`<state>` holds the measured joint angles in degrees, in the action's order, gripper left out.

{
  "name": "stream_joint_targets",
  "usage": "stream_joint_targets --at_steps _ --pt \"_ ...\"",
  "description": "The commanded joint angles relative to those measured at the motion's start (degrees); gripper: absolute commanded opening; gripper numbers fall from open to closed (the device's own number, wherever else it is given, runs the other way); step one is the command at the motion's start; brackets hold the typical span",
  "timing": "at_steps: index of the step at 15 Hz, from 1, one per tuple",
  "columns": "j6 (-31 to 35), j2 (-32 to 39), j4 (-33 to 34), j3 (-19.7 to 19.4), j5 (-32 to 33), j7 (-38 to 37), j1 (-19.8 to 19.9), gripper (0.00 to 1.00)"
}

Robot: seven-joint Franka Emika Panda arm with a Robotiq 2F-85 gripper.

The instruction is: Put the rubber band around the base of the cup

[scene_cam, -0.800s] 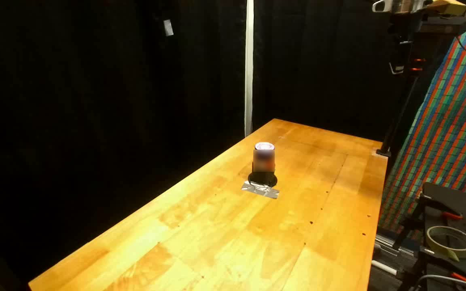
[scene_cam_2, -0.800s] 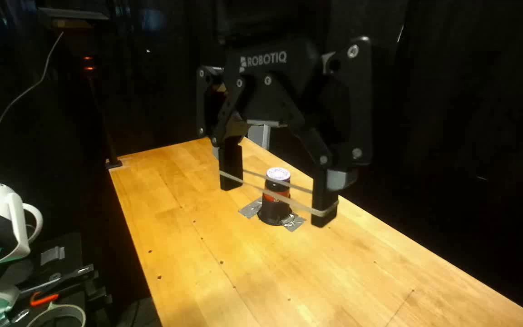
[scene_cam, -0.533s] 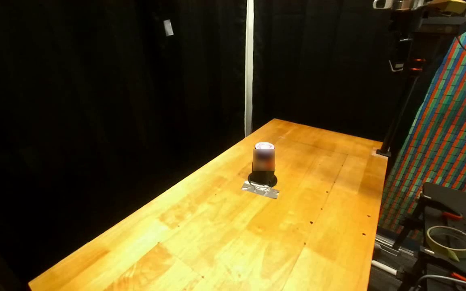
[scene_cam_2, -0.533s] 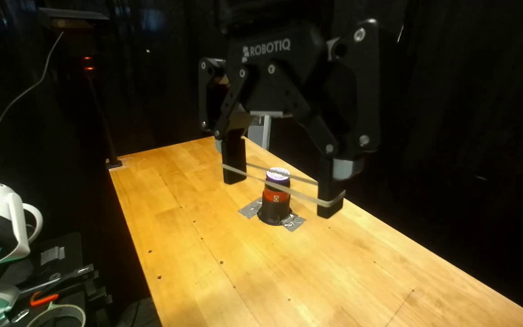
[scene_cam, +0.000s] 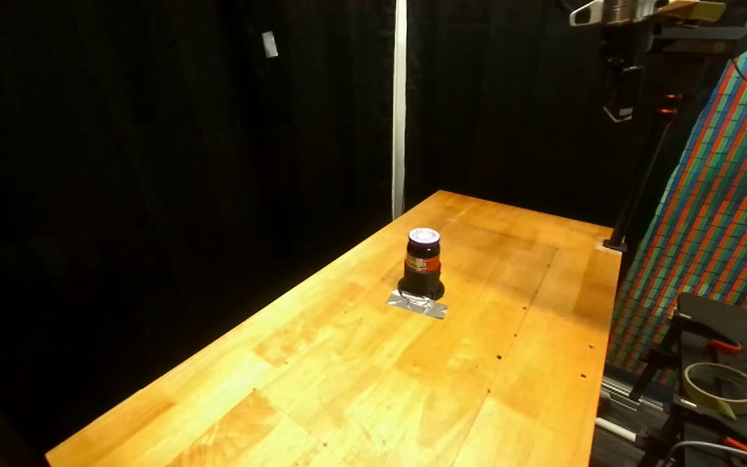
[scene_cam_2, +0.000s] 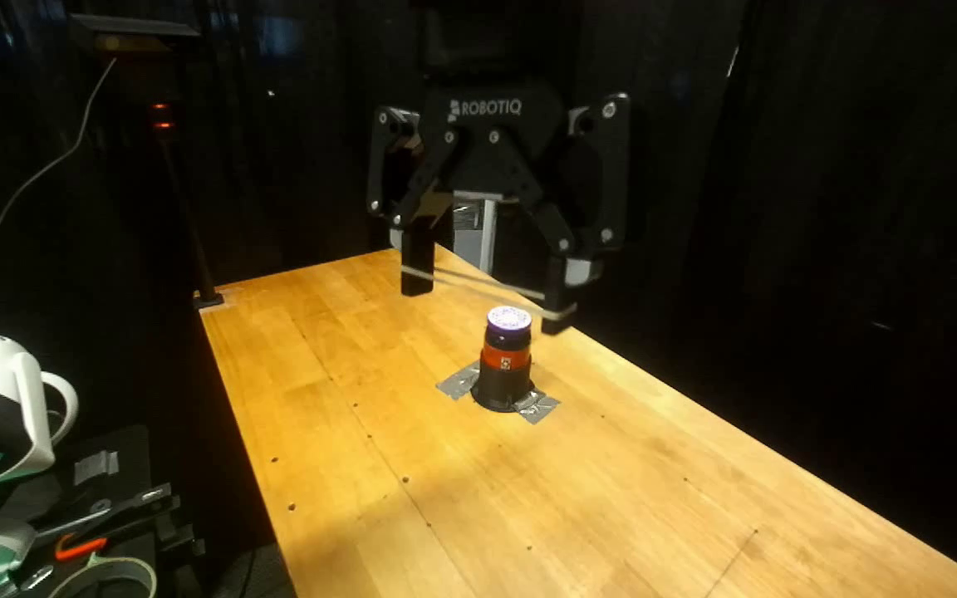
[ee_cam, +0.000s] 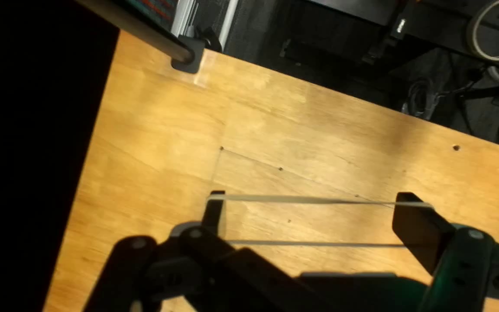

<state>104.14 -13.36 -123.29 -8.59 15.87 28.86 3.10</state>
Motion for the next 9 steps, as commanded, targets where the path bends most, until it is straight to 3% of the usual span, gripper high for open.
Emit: stream_joint_targets --at_steps 1,9 --pt "-7.72 12.15 13.74 3.52 -5.07 0.76 -3.28 1.00" --pt "-9.73 34.29 37.14 10.09 -7.45 -19.76 -6.28 1.00"
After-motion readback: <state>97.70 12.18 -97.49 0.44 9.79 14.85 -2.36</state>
